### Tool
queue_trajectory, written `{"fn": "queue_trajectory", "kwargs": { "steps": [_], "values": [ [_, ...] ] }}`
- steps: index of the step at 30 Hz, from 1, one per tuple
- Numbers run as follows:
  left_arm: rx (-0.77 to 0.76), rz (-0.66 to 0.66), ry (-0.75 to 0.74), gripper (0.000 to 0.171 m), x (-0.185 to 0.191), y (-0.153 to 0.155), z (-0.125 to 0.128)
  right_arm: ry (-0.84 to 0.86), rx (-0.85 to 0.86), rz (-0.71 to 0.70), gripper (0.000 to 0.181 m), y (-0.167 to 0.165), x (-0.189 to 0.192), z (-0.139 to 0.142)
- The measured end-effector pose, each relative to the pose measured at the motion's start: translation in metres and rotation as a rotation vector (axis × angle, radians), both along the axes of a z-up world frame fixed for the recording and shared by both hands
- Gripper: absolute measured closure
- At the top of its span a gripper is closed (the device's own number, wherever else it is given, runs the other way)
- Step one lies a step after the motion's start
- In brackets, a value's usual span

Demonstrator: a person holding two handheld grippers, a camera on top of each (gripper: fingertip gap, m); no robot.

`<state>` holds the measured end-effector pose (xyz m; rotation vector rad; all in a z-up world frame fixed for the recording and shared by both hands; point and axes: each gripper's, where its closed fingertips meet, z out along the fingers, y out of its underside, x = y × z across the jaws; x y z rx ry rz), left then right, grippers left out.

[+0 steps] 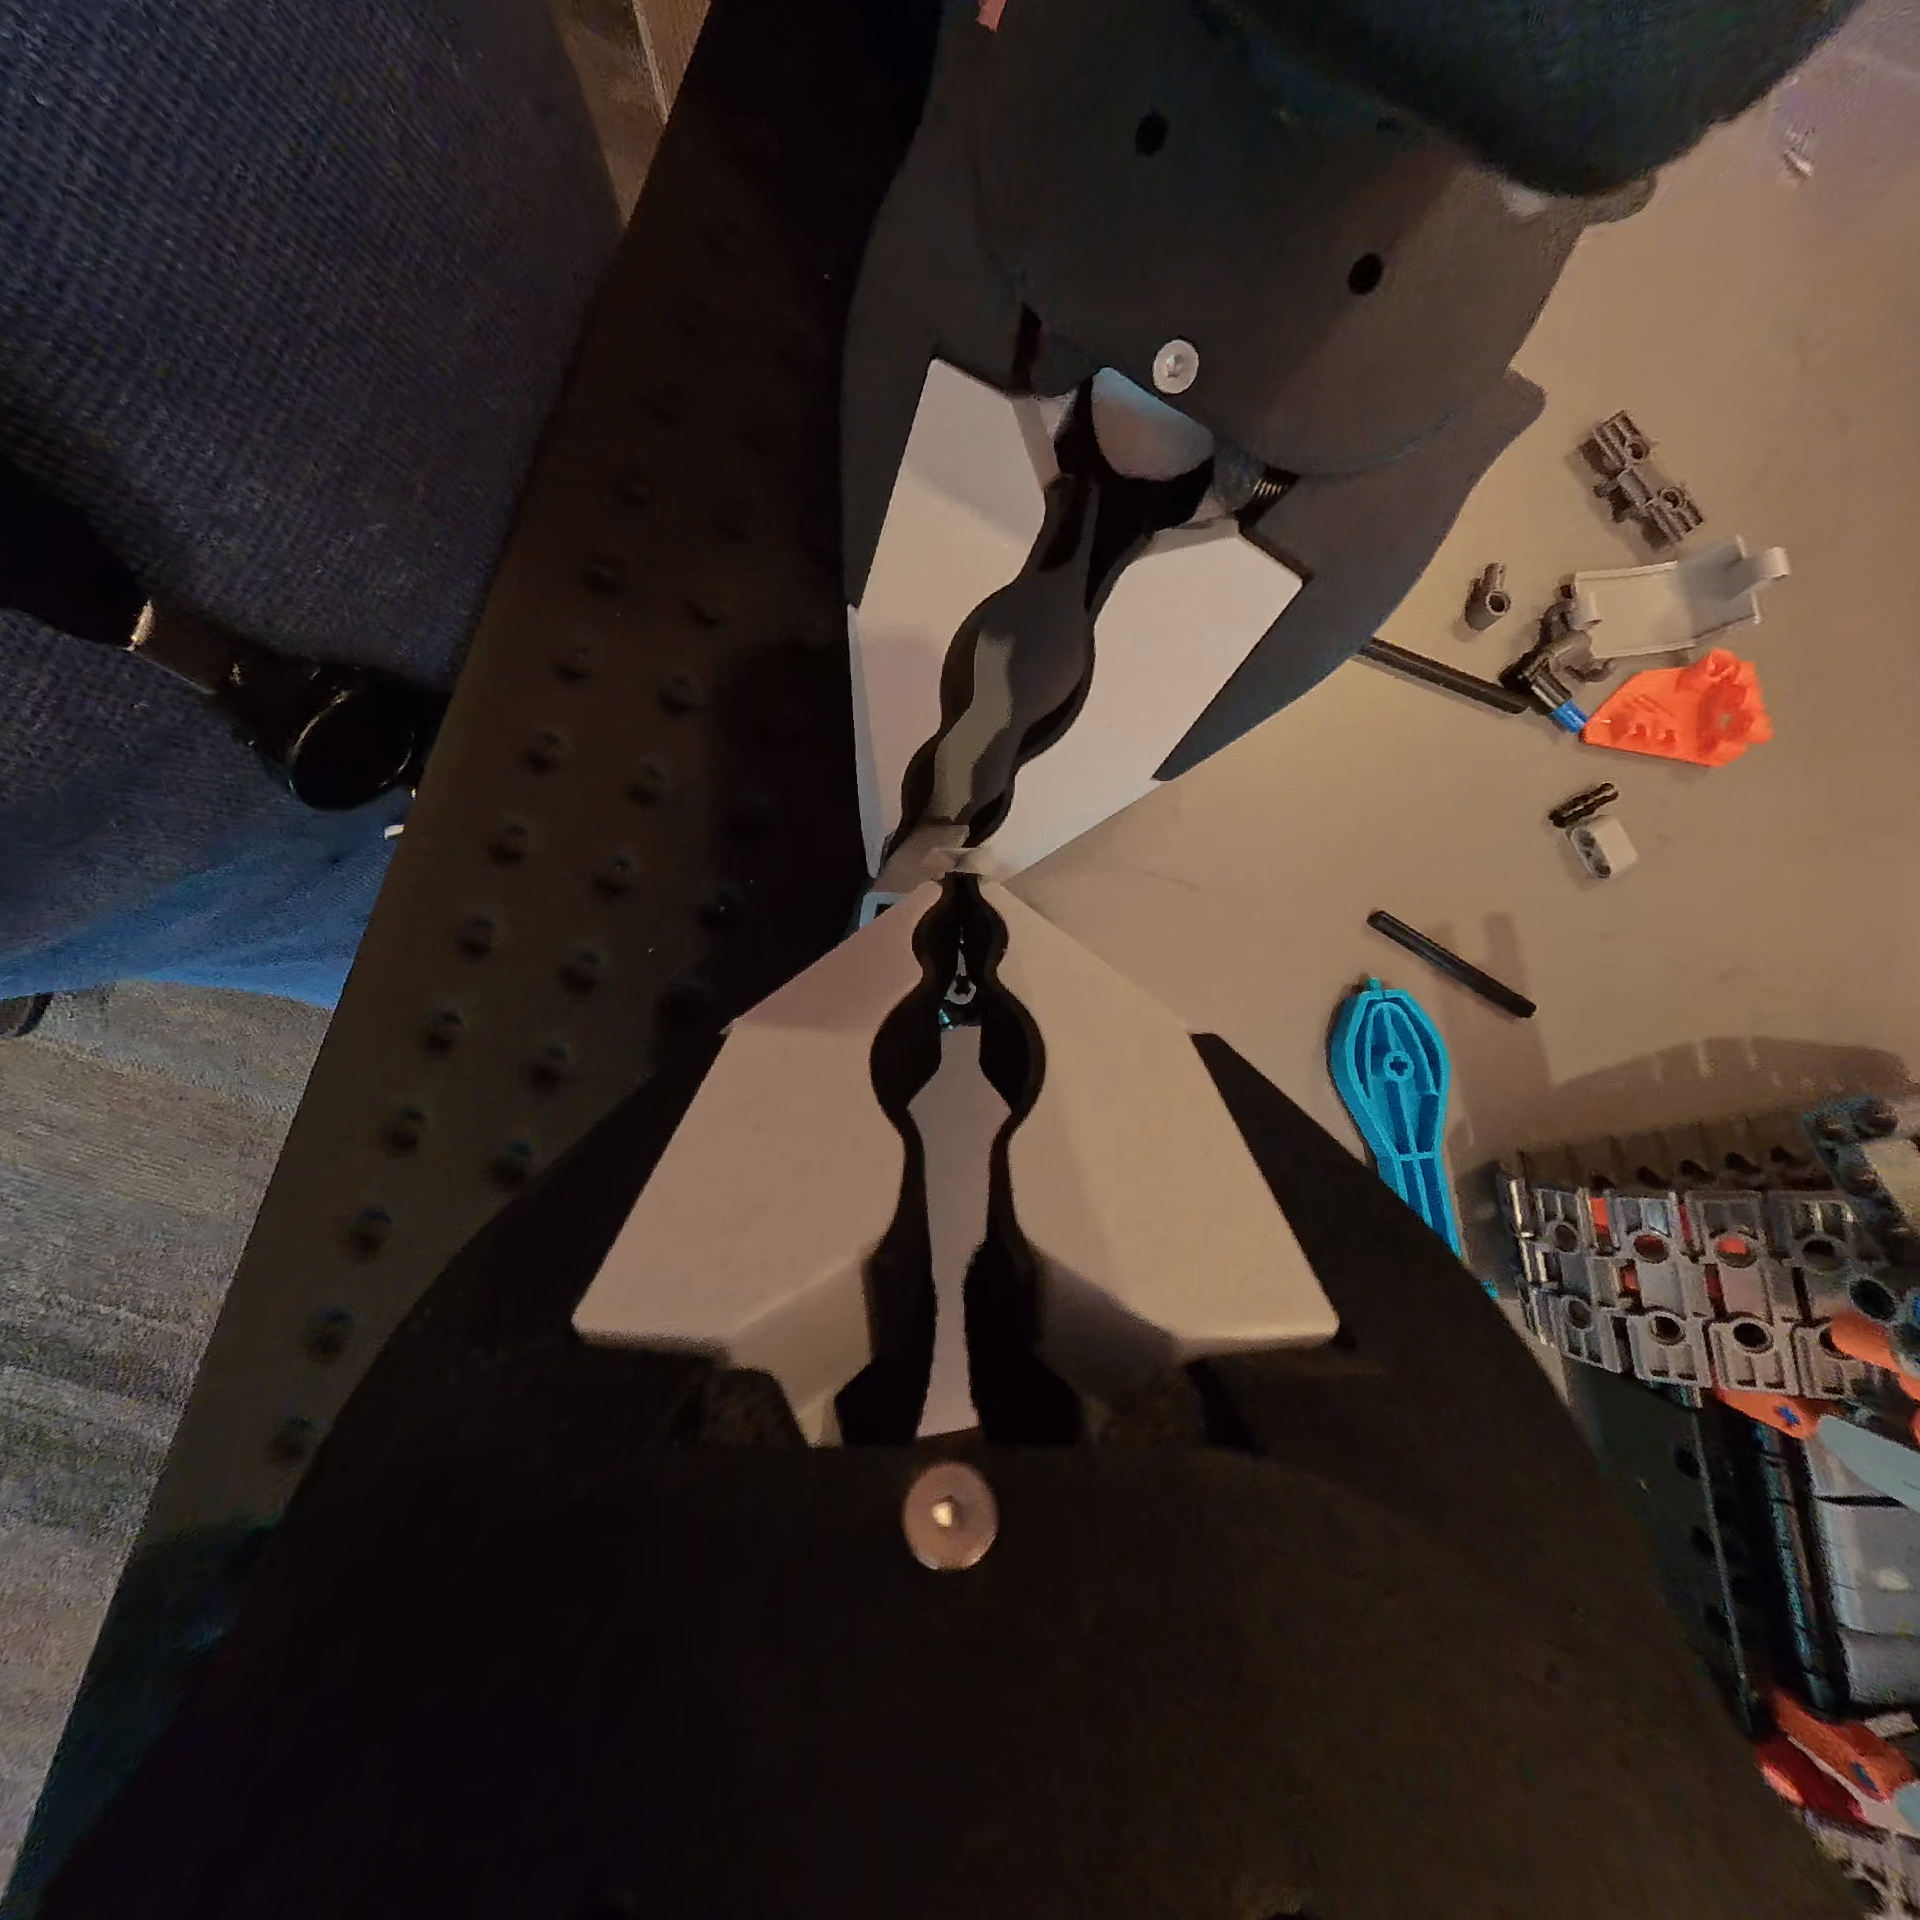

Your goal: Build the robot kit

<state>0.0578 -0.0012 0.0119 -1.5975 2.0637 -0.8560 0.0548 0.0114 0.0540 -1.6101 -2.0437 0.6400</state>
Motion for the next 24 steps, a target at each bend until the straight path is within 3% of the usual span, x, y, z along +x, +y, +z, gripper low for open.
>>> {"fn": "queue_trajectory", "kwargs": {
  "steps": [5, 24],
  "values": [
    [0.009, -0.007, 0.025, 0.164, 0.0, 0.0, 0.0, 0.063, 0.007, -0.071, 0.176, 0.006, 0.002, 0.006],
    [-0.047, -0.022, 0.032, 0.165, 0.007, -0.003, 0.002, 0.049, 0.016, -0.077, 0.181, -0.002, 0.011, -0.003]
  ]
}}
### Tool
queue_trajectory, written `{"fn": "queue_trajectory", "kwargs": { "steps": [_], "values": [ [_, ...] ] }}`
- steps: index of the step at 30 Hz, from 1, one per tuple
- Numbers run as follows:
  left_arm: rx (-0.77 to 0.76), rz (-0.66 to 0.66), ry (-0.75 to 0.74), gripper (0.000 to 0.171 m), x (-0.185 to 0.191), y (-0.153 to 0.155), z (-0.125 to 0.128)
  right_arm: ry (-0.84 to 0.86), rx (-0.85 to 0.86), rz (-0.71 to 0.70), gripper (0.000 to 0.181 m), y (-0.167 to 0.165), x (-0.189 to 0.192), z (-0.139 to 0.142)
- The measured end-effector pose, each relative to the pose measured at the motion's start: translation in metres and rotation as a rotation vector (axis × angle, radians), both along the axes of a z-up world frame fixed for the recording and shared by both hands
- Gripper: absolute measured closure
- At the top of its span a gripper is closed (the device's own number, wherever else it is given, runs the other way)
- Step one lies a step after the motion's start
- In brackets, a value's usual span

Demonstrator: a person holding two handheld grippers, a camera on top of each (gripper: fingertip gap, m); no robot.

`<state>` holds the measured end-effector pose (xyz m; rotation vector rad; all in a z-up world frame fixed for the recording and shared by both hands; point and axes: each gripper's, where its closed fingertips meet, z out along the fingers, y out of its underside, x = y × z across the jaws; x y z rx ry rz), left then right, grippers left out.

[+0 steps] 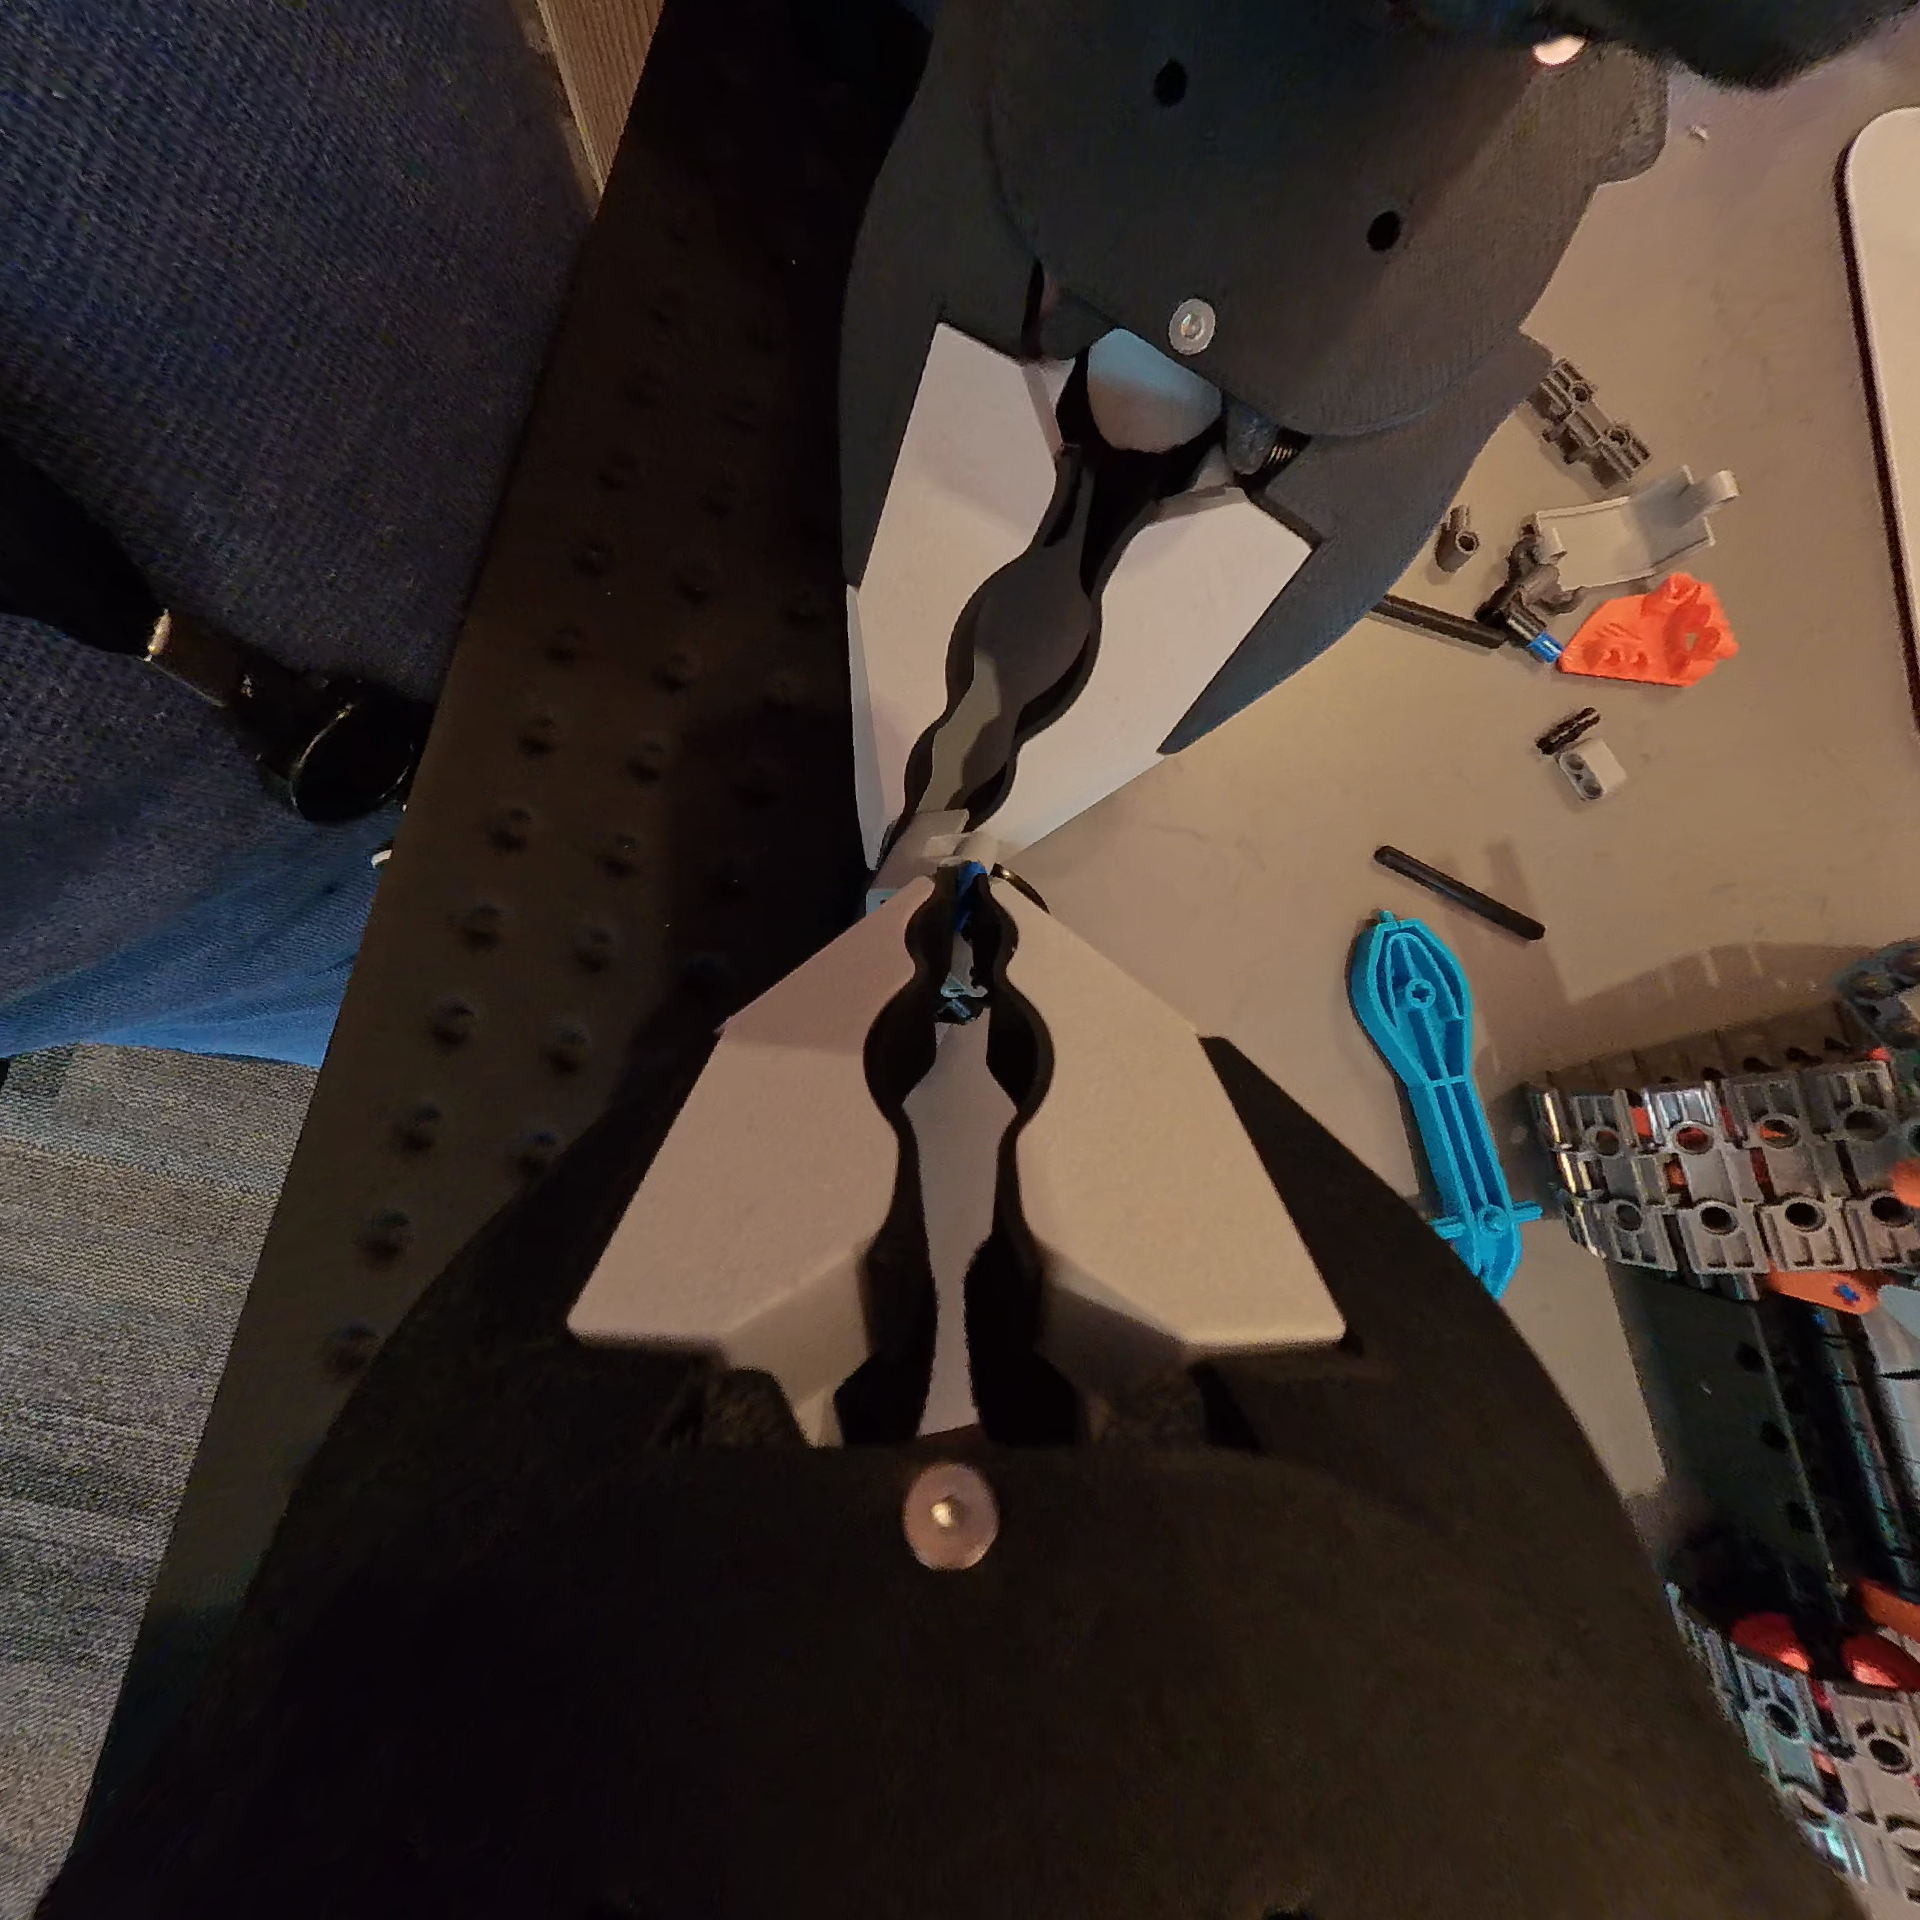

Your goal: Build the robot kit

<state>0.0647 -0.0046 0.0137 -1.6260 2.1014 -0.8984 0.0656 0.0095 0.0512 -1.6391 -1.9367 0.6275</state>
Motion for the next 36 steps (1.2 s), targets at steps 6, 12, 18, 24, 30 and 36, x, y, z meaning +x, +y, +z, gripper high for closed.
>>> {"fn": "queue_trajectory", "kwargs": {
  "steps": [6, 12, 18, 24, 30, 36],
  "values": [
    [0.021, -0.005, -0.001, 0.165, 0.002, 0.0, 0.0, -0.032, -0.001, -0.012, 0.181, -0.001, 0.002, -0.001],
    [0.059, -0.014, 0.012, 0.166, 0.003, 0.0, -0.001, -0.085, -0.025, -0.014, 0.181, -0.004, 0.003, -0.002],
    [0.108, -0.015, 0.02, 0.167, 0.004, 0.001, -0.002, -0.125, -0.07, -0.049, 0.181, -0.003, 0.001, -0.003],
    [0.169, -0.024, 0.038, 0.167, 0.003, 0.002, -0.004, -0.144, -0.116, -0.08, 0.181, -0.001, -0.002, -0.004],
    [0.133, -0.013, 0.013, 0.168, 0.003, 0.003, -0.005, -0.042, -0.142, -0.082, 0.173, -0.005, -0.005, 0.002],
    [0.12, -0.008, 0.014, 0.168, 0.002, 0.005, -0.003, 0.024, -0.102, -0.082, 0.168, -0.001, 0.008, 0.01]
  ]
}}
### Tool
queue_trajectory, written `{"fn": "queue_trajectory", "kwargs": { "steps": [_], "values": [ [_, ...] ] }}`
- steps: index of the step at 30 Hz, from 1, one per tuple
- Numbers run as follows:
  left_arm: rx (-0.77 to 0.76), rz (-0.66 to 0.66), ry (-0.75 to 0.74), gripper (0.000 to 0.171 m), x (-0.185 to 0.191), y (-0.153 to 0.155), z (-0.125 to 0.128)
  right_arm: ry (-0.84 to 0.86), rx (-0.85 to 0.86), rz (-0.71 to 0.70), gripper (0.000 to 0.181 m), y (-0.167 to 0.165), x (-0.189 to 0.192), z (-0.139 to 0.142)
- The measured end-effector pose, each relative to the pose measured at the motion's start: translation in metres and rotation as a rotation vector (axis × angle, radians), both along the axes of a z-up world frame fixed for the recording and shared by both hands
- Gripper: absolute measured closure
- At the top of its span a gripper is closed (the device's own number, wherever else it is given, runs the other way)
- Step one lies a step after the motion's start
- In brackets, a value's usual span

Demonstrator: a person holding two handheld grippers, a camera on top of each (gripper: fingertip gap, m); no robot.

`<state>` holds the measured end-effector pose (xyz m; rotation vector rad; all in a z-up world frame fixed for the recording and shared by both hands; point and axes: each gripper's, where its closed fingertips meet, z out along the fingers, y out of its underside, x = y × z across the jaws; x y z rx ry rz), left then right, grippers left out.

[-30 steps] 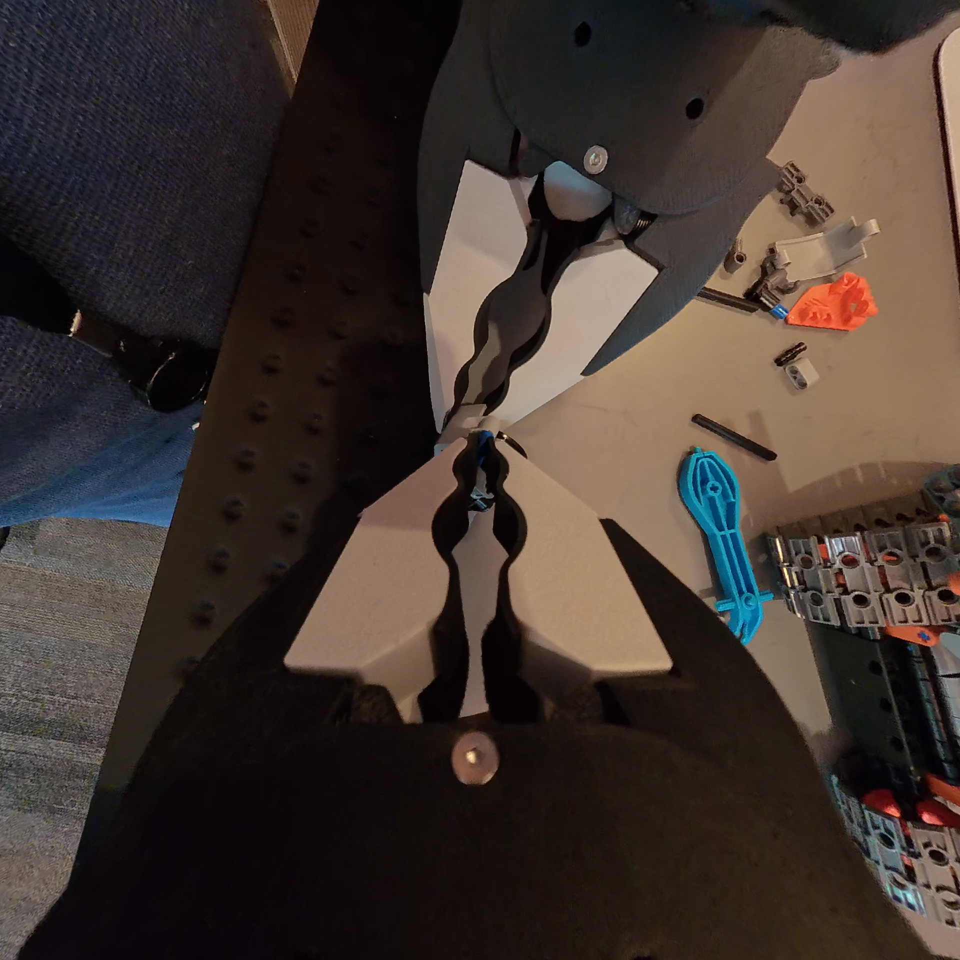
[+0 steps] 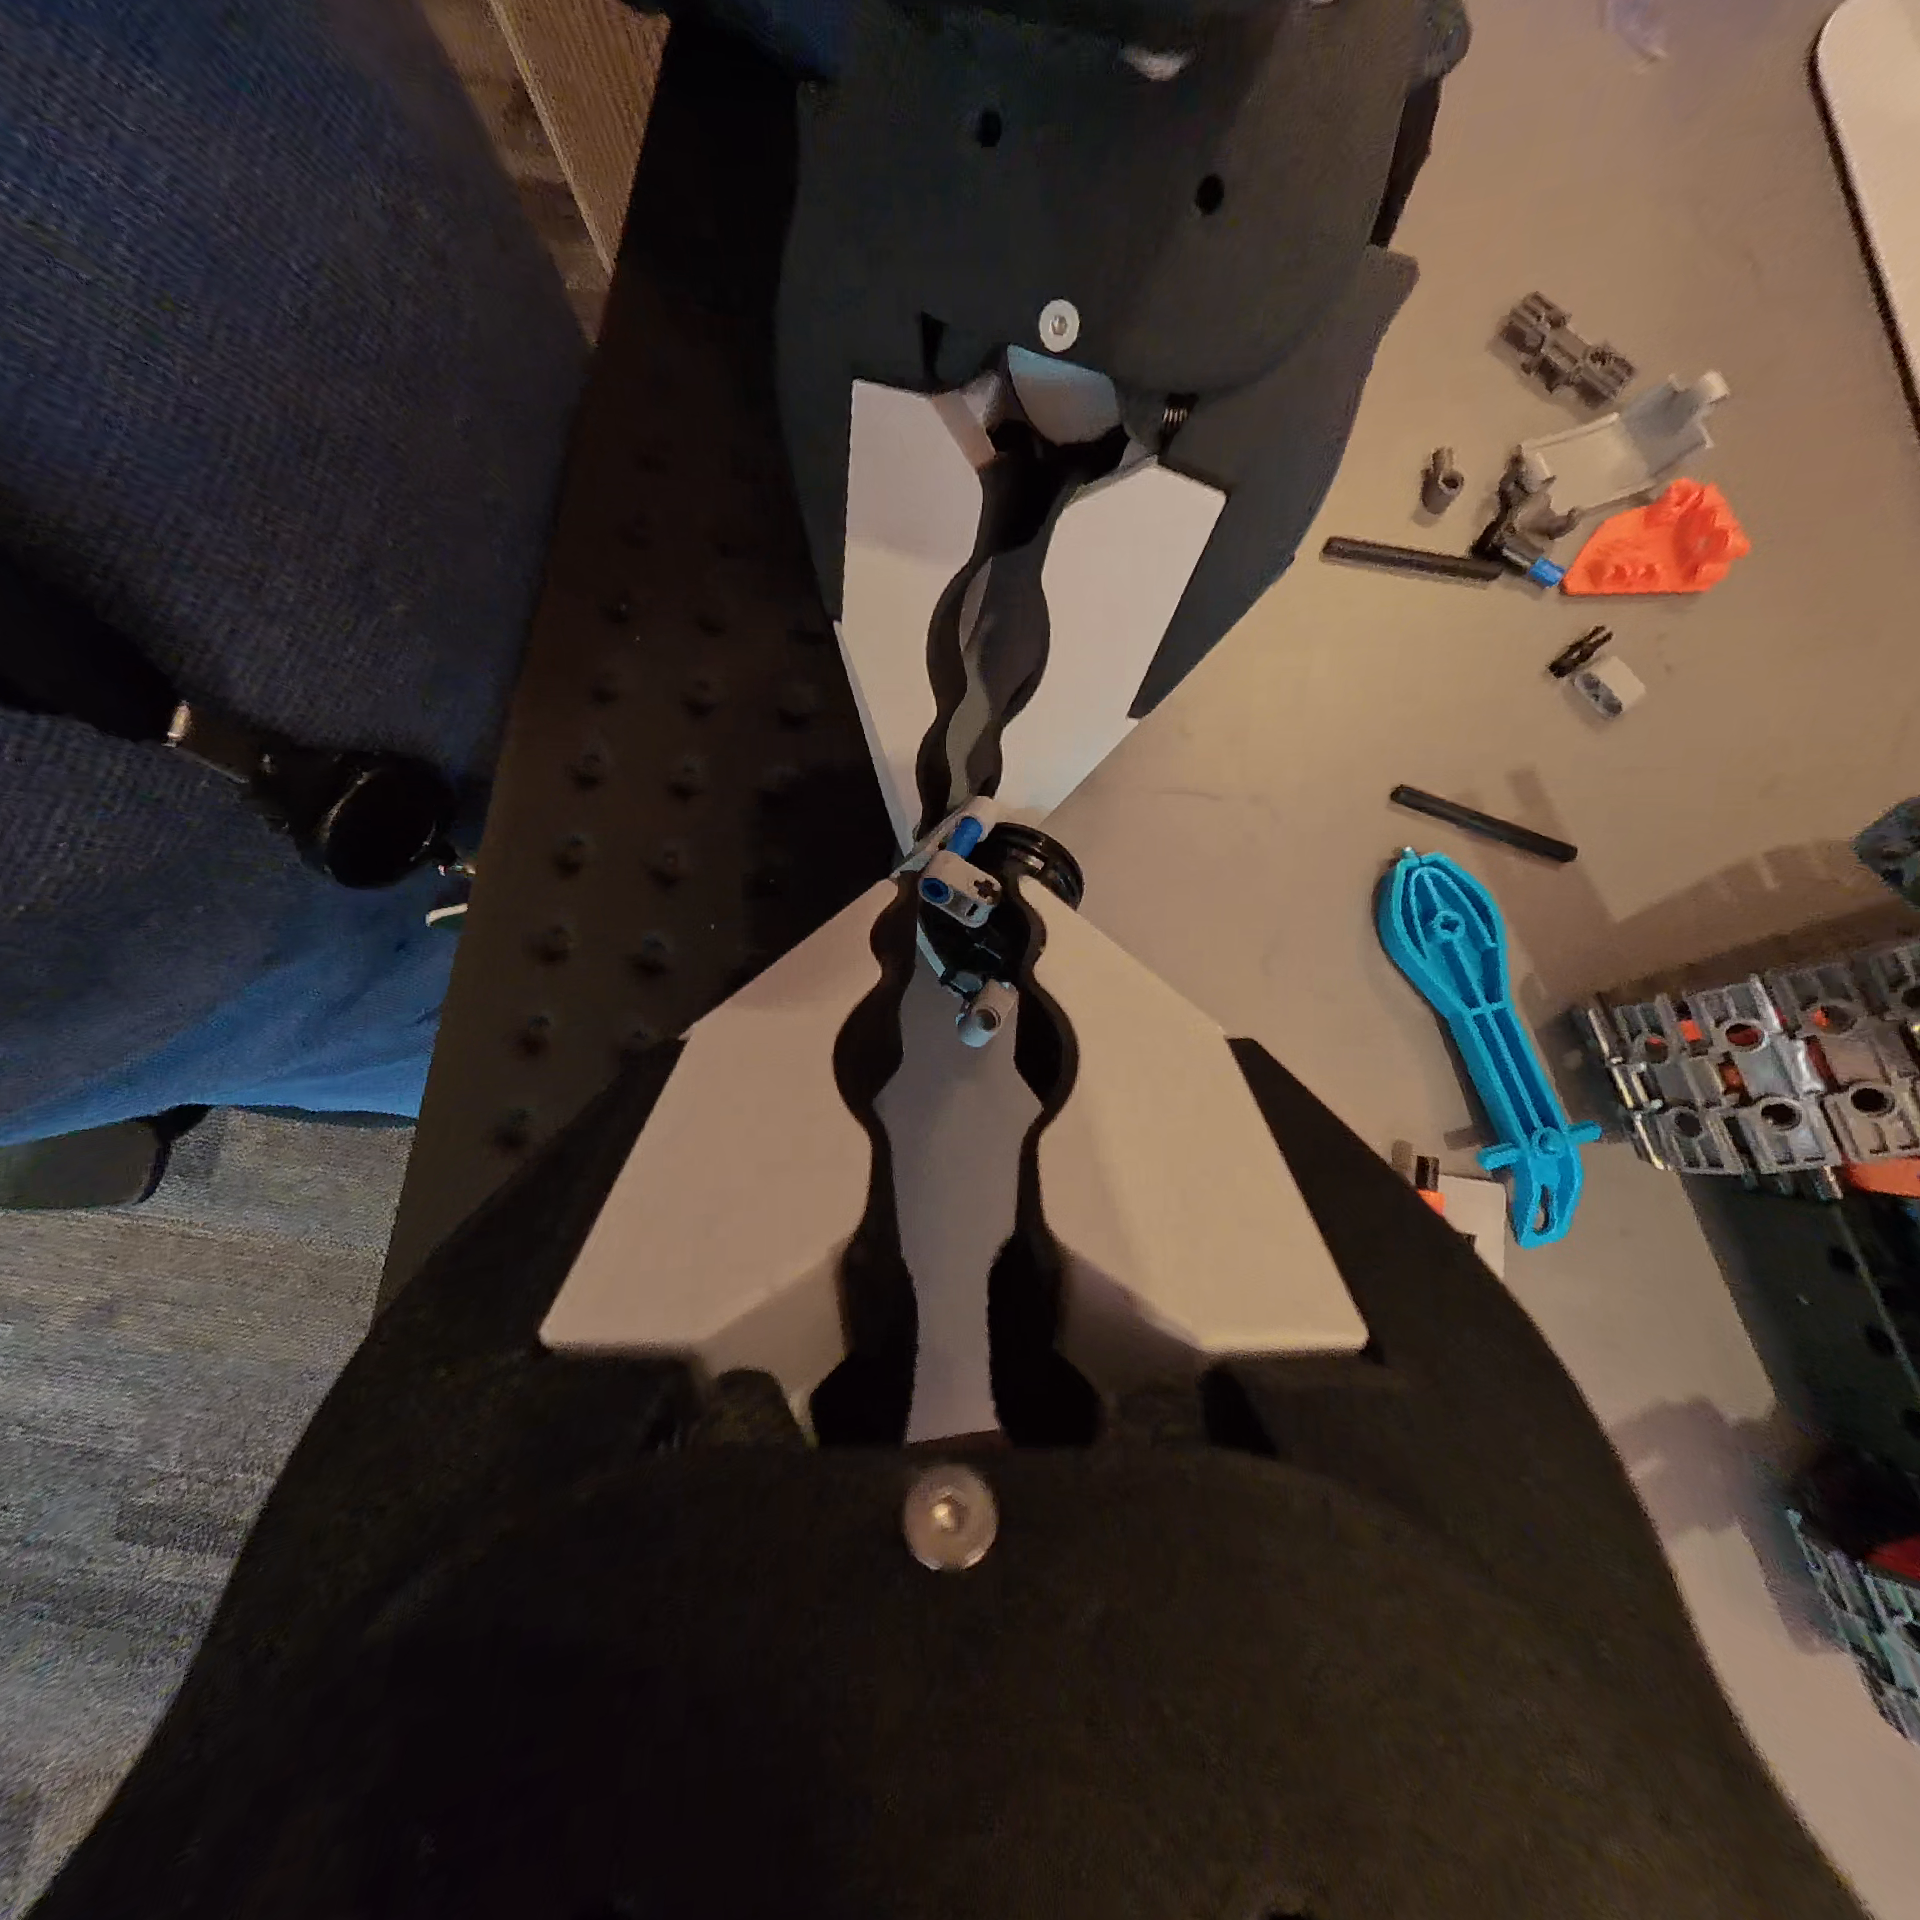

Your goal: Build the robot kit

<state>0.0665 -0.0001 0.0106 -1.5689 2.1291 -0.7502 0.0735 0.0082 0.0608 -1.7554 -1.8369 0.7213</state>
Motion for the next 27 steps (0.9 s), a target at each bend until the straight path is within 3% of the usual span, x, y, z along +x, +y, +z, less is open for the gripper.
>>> {"fn": "queue_trajectory", "kwargs": {
  "steps": [21, 27],
  "values": [
    [0.164, -0.016, 0.084, 0.169, -0.0005, 0.001, -0.0033, -0.11, 0.059, -0.075, 0.17, 0.0014, -0.0006, -0.0092],
    [0.092, 0.039, 0.051, 0.166, 0.0, 0.007, -0.0026, -0.036, 0.014, -0.109, 0.169, 0.0063, -0.0022, -0.0043]
  ]
}}
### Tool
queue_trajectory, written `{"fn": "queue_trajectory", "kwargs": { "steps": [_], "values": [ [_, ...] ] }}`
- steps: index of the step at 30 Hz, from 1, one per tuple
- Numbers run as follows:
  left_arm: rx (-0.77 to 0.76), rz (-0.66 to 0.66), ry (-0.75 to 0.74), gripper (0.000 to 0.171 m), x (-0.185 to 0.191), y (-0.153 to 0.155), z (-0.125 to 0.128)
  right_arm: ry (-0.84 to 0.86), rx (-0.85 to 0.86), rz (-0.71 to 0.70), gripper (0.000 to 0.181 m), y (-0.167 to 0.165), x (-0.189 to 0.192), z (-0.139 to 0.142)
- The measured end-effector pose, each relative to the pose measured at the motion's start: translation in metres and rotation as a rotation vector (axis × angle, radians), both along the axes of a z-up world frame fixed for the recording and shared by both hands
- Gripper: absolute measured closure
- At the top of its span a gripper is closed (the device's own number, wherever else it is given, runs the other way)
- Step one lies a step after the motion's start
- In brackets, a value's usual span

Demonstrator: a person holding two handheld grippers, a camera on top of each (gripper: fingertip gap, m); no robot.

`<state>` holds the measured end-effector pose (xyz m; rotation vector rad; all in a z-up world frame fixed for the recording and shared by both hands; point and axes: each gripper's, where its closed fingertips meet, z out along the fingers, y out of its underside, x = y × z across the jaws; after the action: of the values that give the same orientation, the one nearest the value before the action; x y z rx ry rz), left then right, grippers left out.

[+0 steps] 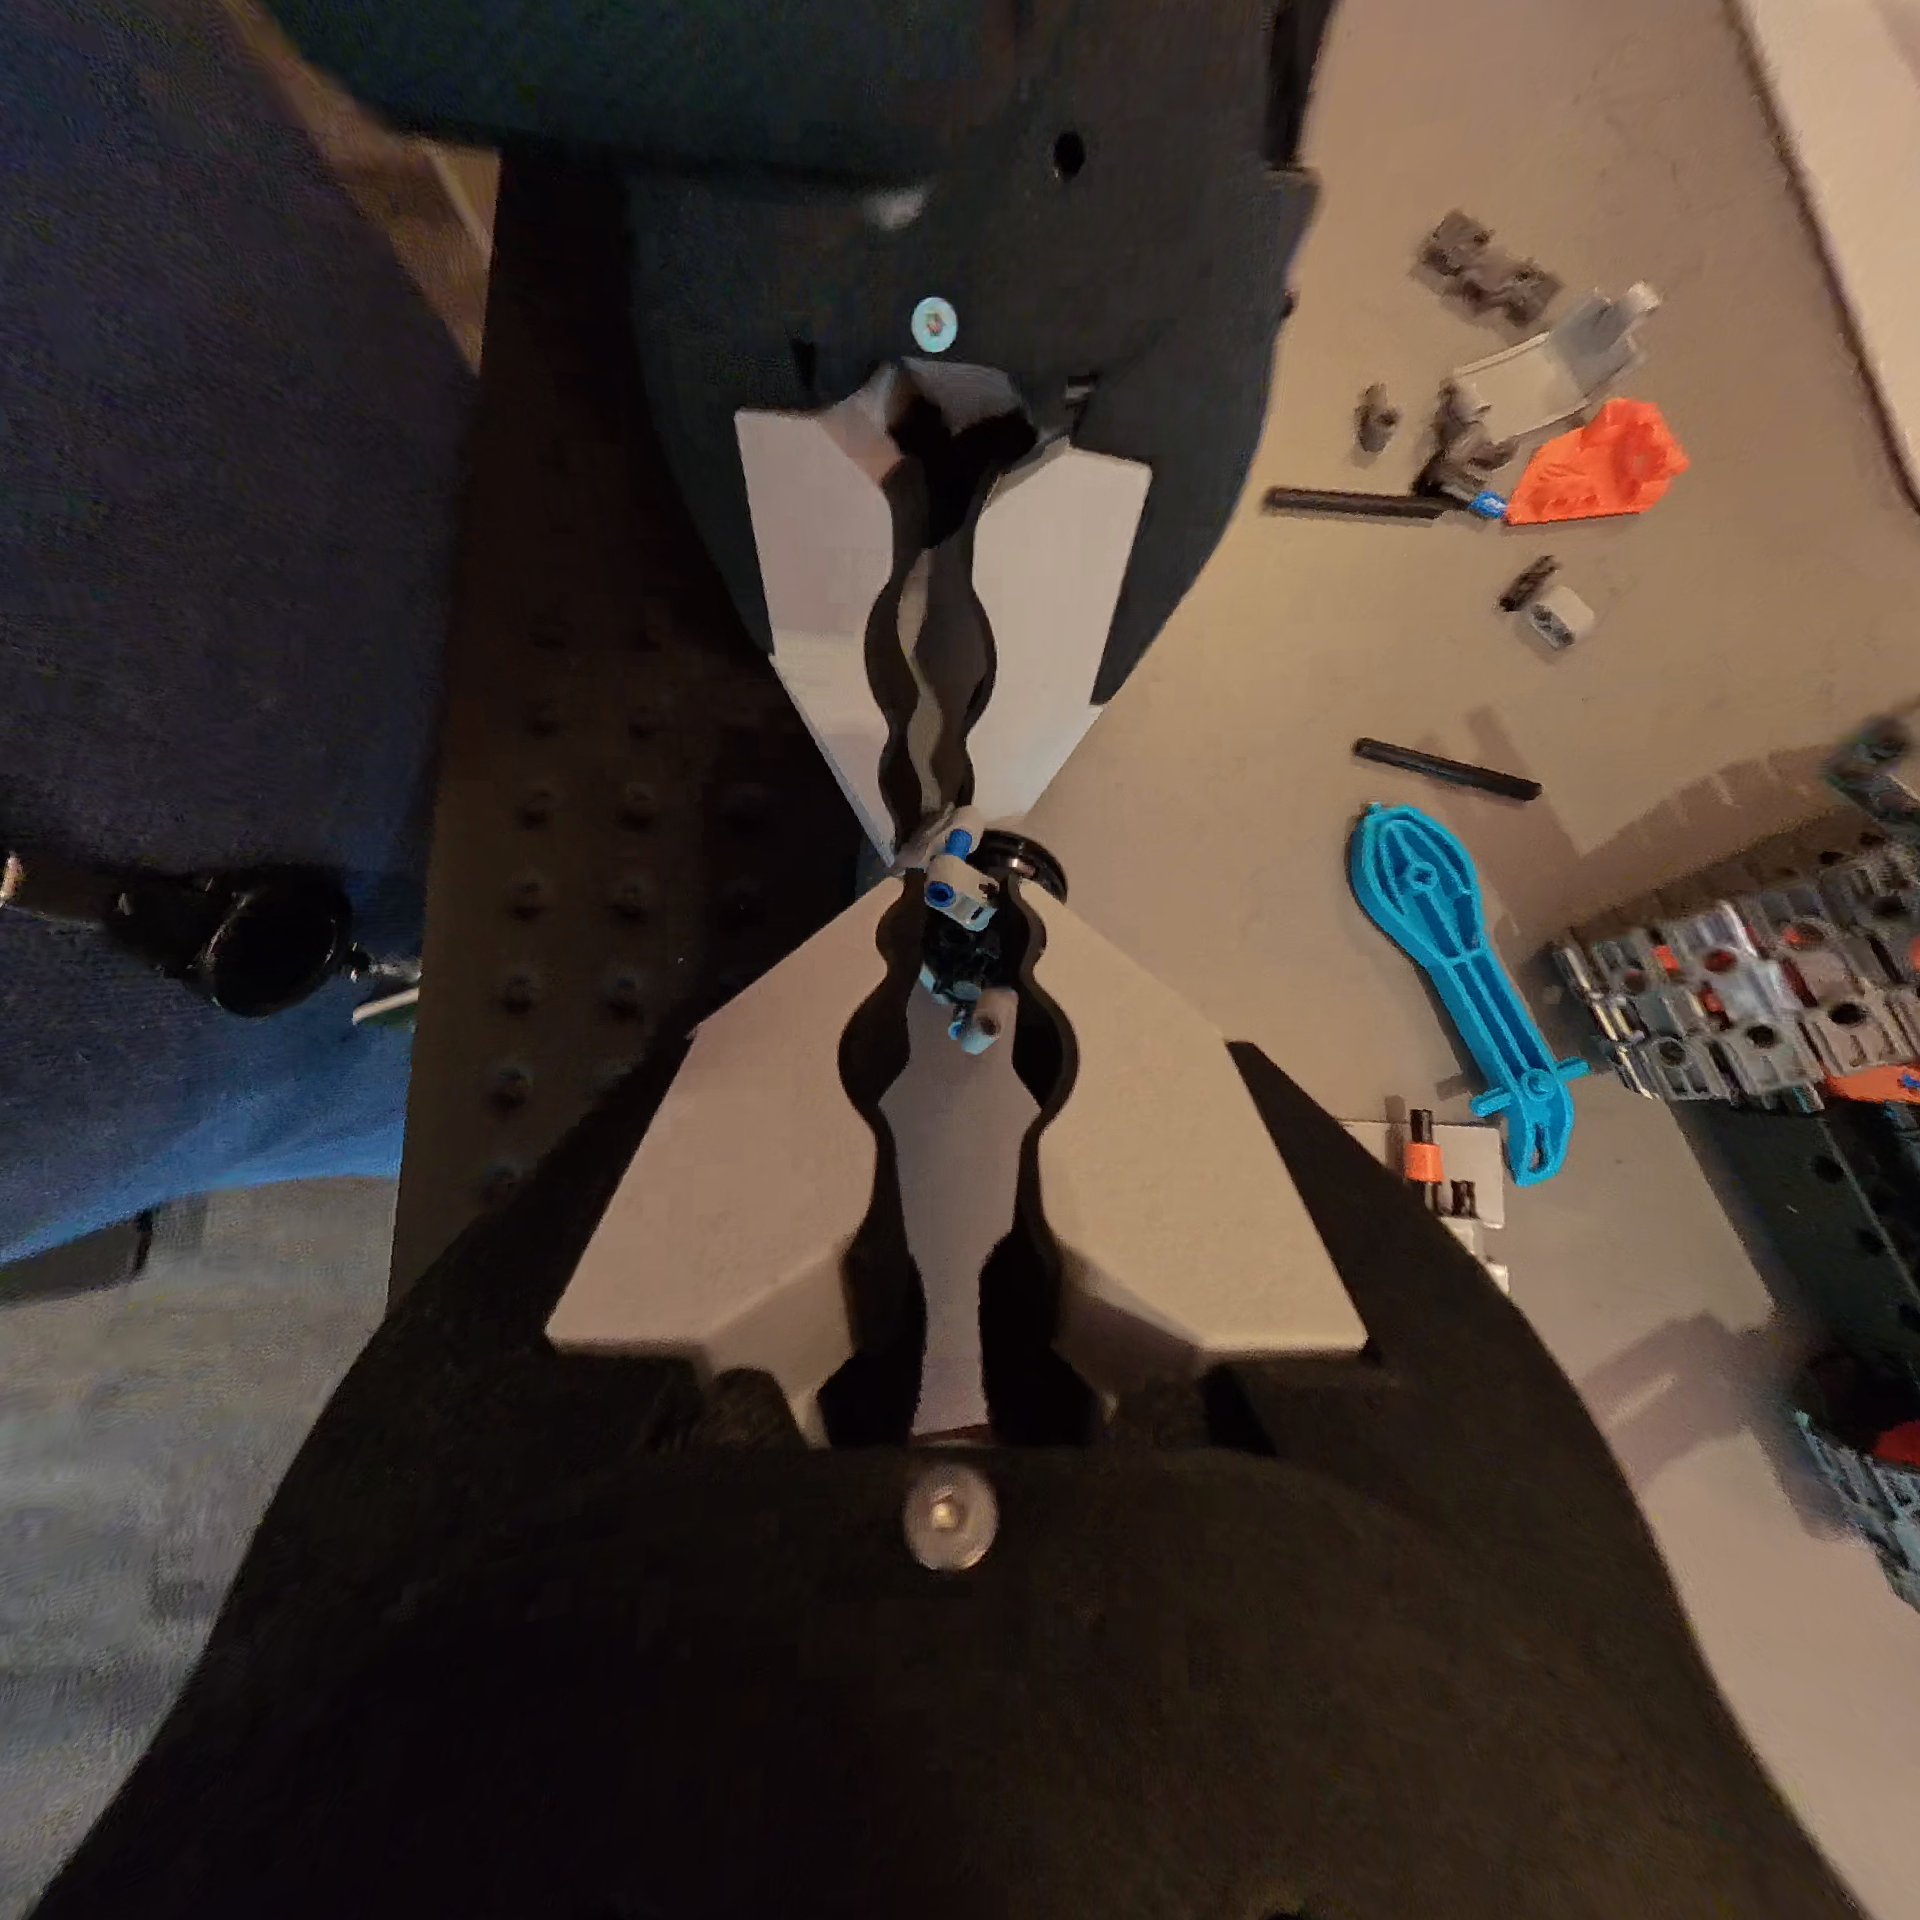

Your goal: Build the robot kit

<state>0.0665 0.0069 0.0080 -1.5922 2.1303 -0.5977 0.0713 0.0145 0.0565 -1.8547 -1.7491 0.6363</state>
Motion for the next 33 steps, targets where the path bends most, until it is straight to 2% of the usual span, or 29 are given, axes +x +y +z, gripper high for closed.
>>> {"fn": "queue_trajectory", "kwargs": {
  "steps": [2, 4, 6, 9, 12, 14, 19, 33],
  "values": [
    [-0.024, 0.048, -0.046, 0.162, -0.001, 0.009, 0.009, 0.098, -0.023, -0.04, 0.169, 0.008, 0.001, 0.008],
    [-0.022, 0.095, -0.117, 0.148, -0.002, 0.019, 0.02, 0.234, -0.086, -0.096, 0.169, 0.018, -0.001, 0.019],
    [0.03, 0.138, -0.165, 0.128, -0.005, 0.029, 0.025, 0.332, -0.141, -0.164, 0.169, 0.031, 0.001, 0.024],
    [0.127, 0.174, -0.224, 0.12, -0.007, 0.038, 0.031, 0.404, -0.239, -0.22, 0.17, 0.037, 0.001, 0.022],
    [0.261, 0.182, -0.266, 0.122, -0.005, 0.046, 0.036, 0.43, -0.332, -0.263, 0.17, 0.04, -0.004, 0.016],
    [0.321, 0.165, -0.273, 0.136, -0.005, 0.047, 0.038, 0.439, -0.365, -0.28, 0.17, 0.042, -0.006, 0.013],
    [0.265, 0.157, -0.239, 0.143, -0.009, 0.043, 0.028, 0.424, -0.378, -0.29, 0.17, 0.041, -0.011, 0.006],
    [0.34, 0.14, -0.178, 0.147, -0.008, 0.04, 0.019, 0.289, -0.306, -0.274, 0.17, 0.038, -0.023, -0.006]
  ]
}}
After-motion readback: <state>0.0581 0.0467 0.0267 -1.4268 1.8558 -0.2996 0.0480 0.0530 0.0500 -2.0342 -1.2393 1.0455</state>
